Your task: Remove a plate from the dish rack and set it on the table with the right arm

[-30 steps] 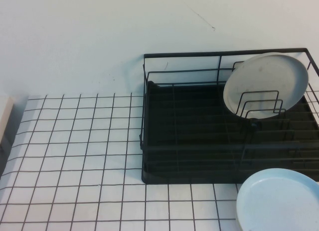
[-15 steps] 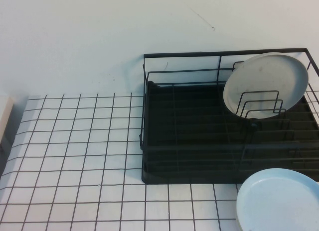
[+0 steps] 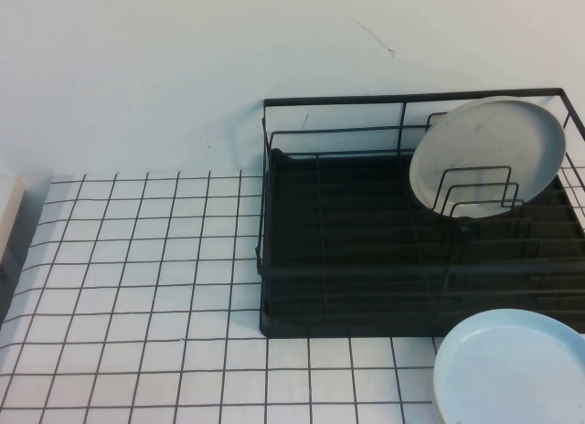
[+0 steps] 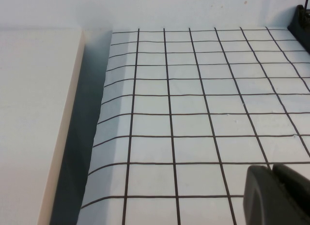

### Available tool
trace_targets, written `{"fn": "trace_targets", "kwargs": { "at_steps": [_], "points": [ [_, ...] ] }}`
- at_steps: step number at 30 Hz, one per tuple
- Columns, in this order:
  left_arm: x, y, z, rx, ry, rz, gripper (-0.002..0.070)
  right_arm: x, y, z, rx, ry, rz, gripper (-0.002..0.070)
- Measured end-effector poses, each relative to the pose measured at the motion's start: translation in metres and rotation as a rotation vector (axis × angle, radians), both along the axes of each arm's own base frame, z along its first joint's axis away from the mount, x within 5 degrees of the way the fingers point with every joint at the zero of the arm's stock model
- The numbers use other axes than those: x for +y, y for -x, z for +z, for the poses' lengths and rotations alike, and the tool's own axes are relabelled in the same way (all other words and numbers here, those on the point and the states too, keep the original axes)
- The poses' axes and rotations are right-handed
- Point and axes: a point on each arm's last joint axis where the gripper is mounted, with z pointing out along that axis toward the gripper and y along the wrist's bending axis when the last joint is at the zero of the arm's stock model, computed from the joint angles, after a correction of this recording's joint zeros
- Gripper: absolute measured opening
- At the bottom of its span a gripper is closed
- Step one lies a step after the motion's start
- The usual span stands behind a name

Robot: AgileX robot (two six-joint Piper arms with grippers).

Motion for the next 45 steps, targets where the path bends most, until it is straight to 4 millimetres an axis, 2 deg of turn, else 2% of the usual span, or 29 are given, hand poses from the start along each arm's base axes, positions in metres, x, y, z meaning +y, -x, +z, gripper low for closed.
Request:
{"fn": "trace_targets", "kwargs": {
  "at_steps": [11,15,22,28,32,35,38,45],
  "points": [
    [0.000,0.000,0.000,0.000,0.000,0.000,-0.0003,-0.002,0.000,0.001,-0.012,0.049,-0.003,-0.0003],
    [0.000,0.000,0.000,0.000,0.000,0.000,-0.0003,-0.002,-0.003,0.007,-0.091,0.057,-0.001,-0.0003],
    [0.000,0.000,0.000,0.000,0.000,0.000,-0.0003,0.000,-0.004,0.045,-0.519,0.092,0.011,-0.0003],
    [0.000,0.000,0.000,0.000,0.000,0.000,-0.0003,0.002,0.010,0.079,-0.924,0.140,0.011,-0.0003],
    [0.000,0.000,0.000,0.000,0.000,0.000,-0.0003,0.000,0.016,0.088,-1.039,0.141,-0.022,-0.0003],
    [0.000,0.000,0.000,0.000,0.000,0.000,-0.0003,-0.003,0.017,0.088,-1.047,0.101,-0.051,-0.0003],
    [0.000,0.000,0.000,0.000,0.000,0.000,-0.0003,-0.003,0.013,0.091,-0.928,0.068,-0.049,-0.0003],
    [0.000,0.000,0.000,0.000,0.000,0.000,-0.0003,0.002,0.012,0.131,-0.561,0.042,0.011,-0.0003]
  ]
}}
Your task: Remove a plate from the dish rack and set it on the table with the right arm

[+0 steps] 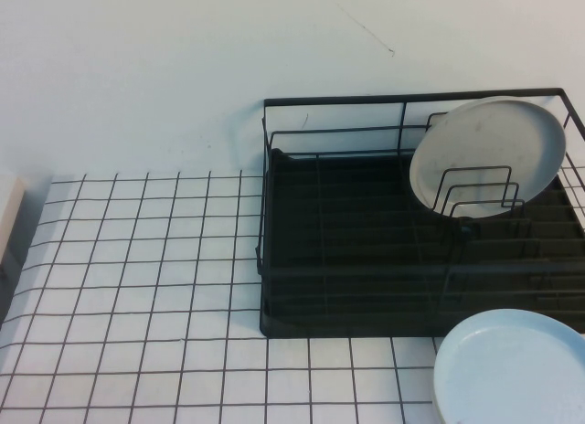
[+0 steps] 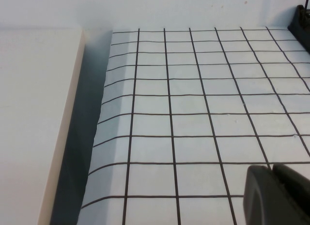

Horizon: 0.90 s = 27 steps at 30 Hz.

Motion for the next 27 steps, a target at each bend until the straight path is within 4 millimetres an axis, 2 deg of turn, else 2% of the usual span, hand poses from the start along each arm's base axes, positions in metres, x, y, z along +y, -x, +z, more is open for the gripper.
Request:
{"fn": "trace_targets", "kwargs": {
  "at_steps": [5,9,12,16,17,19,21,23,25,27],
  "points": [
    [0.000,0.000,0.000,0.000,0.000,0.000,-0.0003,0.002,-0.021,0.019,0.343,0.032,0.037,-0.0003],
    [0.000,0.000,0.000,0.000,0.000,0.000,-0.0003,0.006,-0.049,0.026,0.582,0.162,0.102,-0.0003],
    [0.000,0.000,0.000,0.000,0.000,0.000,-0.0003,0.006,-0.077,0.027,0.730,0.329,0.166,-0.0003],
    [0.000,0.000,0.000,0.000,0.000,0.000,-0.0003,0.006,-0.117,0.023,0.845,0.520,0.260,0.0012],
    [0.000,0.000,0.000,0.000,0.000,0.000,-0.0003,0.006,-0.128,0.021,0.865,0.548,0.285,0.0036],
    [0.000,0.000,0.000,0.000,0.000,0.000,-0.0003,0.007,-0.149,0.018,0.898,0.556,0.328,0.0135],
    [0.000,0.000,0.000,0.000,0.000,0.000,-0.0003,0.009,-0.169,0.016,0.919,0.534,0.364,0.0253],
    [0.000,0.000,0.000,0.000,0.000,0.000,-0.0003,0.011,-0.193,0.014,0.920,0.516,0.405,0.0419],
    [0.000,0.000,0.000,0.000,0.000,0.000,-0.0003,0.013,-0.212,0.012,0.901,0.549,0.448,0.0506],
    [0.000,0.000,0.000,0.000,0.000,0.000,-0.0003,0.015,-0.230,0.010,0.873,0.596,0.496,0.0545]
  ]
}}
